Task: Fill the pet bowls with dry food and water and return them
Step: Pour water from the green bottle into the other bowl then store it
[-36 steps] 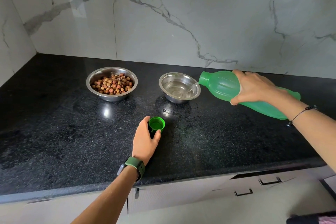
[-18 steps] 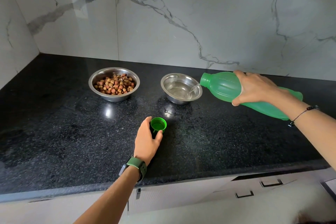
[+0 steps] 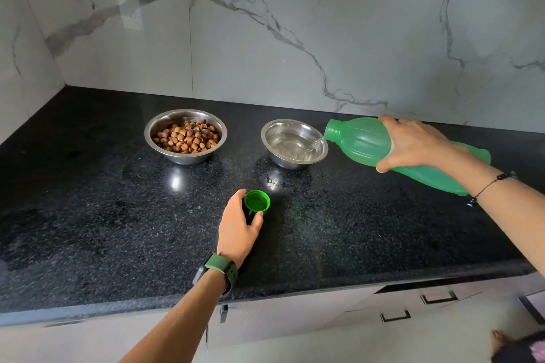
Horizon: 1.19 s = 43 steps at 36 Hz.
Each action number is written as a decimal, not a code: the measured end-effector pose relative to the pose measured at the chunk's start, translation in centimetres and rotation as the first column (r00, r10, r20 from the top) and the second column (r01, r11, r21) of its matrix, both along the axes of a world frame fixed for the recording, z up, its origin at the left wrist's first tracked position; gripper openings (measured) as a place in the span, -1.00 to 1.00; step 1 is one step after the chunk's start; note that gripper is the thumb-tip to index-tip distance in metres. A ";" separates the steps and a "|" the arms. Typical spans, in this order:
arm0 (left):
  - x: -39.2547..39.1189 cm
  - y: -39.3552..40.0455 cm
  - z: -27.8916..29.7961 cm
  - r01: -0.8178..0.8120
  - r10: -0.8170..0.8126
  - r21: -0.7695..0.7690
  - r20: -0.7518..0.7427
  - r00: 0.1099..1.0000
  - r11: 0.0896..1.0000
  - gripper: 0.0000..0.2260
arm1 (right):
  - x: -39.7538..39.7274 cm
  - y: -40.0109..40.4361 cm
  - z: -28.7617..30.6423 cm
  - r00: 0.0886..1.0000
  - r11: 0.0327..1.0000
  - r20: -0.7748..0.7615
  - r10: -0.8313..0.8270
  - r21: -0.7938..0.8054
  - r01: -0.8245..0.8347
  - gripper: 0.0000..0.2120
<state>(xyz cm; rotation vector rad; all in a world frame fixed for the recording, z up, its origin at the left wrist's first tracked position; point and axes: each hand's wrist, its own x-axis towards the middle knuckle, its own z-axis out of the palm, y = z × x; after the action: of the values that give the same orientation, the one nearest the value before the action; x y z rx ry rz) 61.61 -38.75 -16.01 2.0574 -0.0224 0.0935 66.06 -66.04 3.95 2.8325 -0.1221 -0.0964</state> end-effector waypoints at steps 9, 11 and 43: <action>0.0 0.1 -0.2 -0.003 0.003 -0.009 -0.006 1.000 1.000 -0.45 | 0.4 -0.3 -0.1 1.000 1.000 0.019 0.017 -0.009 -0.017 0.06; 0.0 0.1 -0.2 -0.004 0.004 -0.008 -0.004 1.000 1.000 -0.45 | 0.5 -0.2 -0.1 0.999 1.000 0.026 0.021 -0.012 -0.021 0.07; 1.3 -1.7 0.2 0.061 -0.050 0.480 -0.037 0.998 0.875 -0.35 | -3.1 7.8 -10.2 0.887 0.233 0.270 -0.375 0.953 -0.192 -0.12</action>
<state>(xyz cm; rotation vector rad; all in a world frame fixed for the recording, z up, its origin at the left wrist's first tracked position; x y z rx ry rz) 62.95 -40.40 -15.86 2.5563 -0.0993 0.0279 62.97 -58.22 -6.29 4.0918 -0.5177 0.8088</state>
